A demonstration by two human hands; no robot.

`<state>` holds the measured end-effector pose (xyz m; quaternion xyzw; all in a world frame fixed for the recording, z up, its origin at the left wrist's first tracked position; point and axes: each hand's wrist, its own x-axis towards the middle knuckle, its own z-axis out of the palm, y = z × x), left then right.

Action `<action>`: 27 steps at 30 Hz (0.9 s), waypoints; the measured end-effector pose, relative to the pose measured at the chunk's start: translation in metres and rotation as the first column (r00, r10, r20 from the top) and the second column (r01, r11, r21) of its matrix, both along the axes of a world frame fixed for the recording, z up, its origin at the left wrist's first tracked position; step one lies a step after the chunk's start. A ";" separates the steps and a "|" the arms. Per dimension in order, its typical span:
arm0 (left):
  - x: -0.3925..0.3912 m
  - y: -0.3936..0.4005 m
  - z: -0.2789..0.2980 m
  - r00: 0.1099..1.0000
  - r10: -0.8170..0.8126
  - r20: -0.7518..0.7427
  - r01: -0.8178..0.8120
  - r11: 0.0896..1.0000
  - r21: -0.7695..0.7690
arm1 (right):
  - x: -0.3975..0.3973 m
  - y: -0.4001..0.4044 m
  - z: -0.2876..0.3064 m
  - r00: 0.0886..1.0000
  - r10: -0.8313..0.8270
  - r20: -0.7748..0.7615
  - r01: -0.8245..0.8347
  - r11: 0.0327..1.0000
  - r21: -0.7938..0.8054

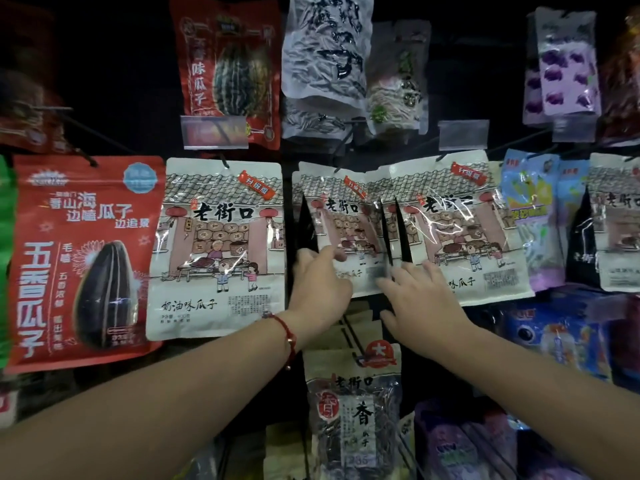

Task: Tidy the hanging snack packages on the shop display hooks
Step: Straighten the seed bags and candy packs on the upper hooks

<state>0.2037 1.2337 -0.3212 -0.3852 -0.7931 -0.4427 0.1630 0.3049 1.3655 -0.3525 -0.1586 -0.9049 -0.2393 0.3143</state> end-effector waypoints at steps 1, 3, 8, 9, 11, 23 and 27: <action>0.002 0.000 -0.001 0.998 0.008 -0.058 -0.008 1.000 0.004 | -0.005 -0.002 0.000 0.999 0.017 -0.037 -0.018 1.000 -0.006; 0.011 0.003 -0.001 0.994 -0.008 -0.108 0.012 0.999 0.036 | -0.017 -0.004 -0.004 0.995 0.035 -0.095 -0.037 0.999 -0.015; 0.037 0.015 -0.003 0.995 -0.090 -0.034 0.094 0.985 0.147 | -0.029 -0.004 -0.002 0.982 0.049 -0.183 -0.052 0.999 -0.011; 0.042 0.016 -0.004 0.994 -0.106 -0.021 0.109 0.982 0.153 | -0.027 -0.003 0.002 0.982 0.047 -0.183 -0.047 0.999 0.003; 0.050 0.016 -0.008 0.991 -0.133 -0.027 0.136 0.981 0.142 | -0.024 0.002 0.007 0.987 0.045 -0.156 -0.044 0.999 0.014; 0.034 -0.007 -0.011 0.729 0.078 -0.680 -0.433 0.822 -0.370 | -0.017 -0.002 0.006 0.977 0.123 -0.173 -0.103 0.987 0.122; 0.012 -0.025 -0.012 0.556 -0.011 -0.831 -0.741 0.448 -0.501 | -0.018 -0.009 0.001 0.999 0.040 -0.034 -0.038 0.997 0.075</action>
